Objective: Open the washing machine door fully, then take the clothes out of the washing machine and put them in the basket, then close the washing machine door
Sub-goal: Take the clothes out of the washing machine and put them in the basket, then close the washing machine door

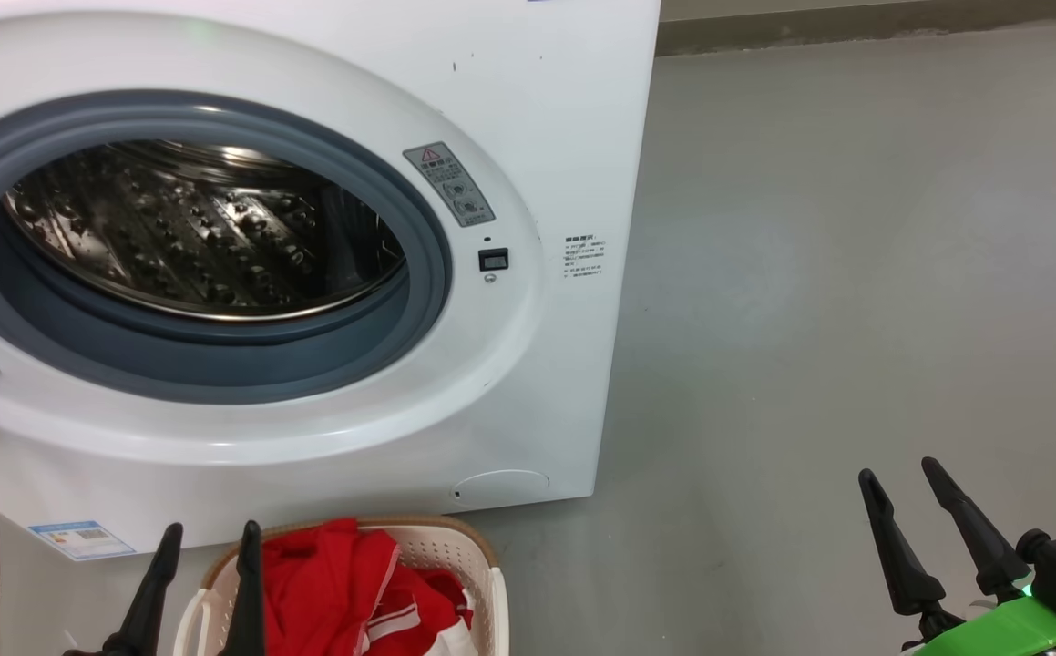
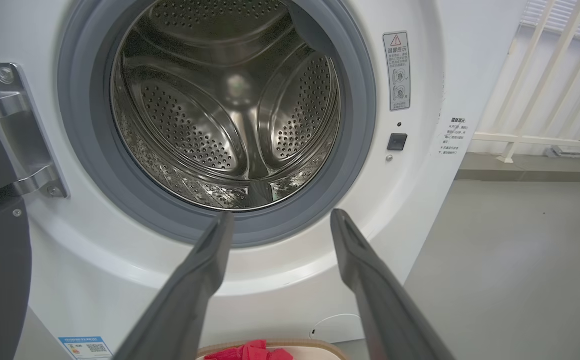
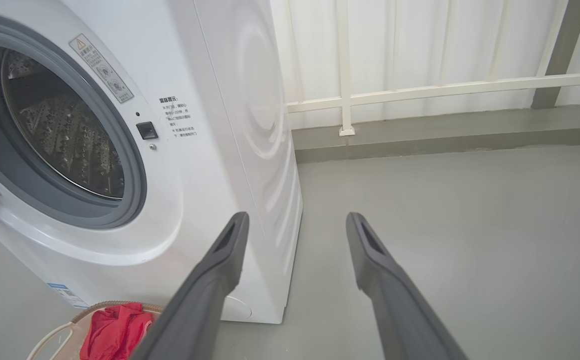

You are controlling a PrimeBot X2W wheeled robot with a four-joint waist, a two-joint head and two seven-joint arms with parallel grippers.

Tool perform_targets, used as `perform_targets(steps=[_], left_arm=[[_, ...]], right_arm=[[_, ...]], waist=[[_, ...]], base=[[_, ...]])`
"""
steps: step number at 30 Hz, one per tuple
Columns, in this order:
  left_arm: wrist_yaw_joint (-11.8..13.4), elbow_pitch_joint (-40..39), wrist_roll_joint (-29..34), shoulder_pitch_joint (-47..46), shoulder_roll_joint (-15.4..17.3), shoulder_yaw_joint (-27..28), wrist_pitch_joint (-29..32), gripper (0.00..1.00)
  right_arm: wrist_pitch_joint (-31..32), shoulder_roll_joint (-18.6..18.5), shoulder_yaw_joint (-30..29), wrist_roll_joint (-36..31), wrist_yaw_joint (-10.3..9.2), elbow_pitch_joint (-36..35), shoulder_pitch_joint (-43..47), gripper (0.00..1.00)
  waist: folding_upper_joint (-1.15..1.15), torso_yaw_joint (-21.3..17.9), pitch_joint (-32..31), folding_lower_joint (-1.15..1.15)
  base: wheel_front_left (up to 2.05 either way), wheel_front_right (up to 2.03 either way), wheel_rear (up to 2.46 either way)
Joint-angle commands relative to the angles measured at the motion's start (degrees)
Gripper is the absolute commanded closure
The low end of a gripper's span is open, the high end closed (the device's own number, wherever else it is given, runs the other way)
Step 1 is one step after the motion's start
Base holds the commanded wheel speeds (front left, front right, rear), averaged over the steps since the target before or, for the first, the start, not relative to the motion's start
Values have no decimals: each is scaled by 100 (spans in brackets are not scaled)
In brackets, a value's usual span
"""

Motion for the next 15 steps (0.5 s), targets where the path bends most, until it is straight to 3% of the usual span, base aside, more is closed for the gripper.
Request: perform_targets(steps=[1, 15], left_arm=[[50, -182, -2, -63, 57, 167, -51, 0], [112, -273, -55, -23, 57, 60, -51, 0]], right_arm=[[-37, -116, 80, -9, 36, -151, -2, 0], [-37, -102, 33, -16, 36, -160, 8, 0]], waist=[[0, -1, -9, 0], [0, -1, 0, 0]], base=[[0, 0, 0], [0, 0, 0]])
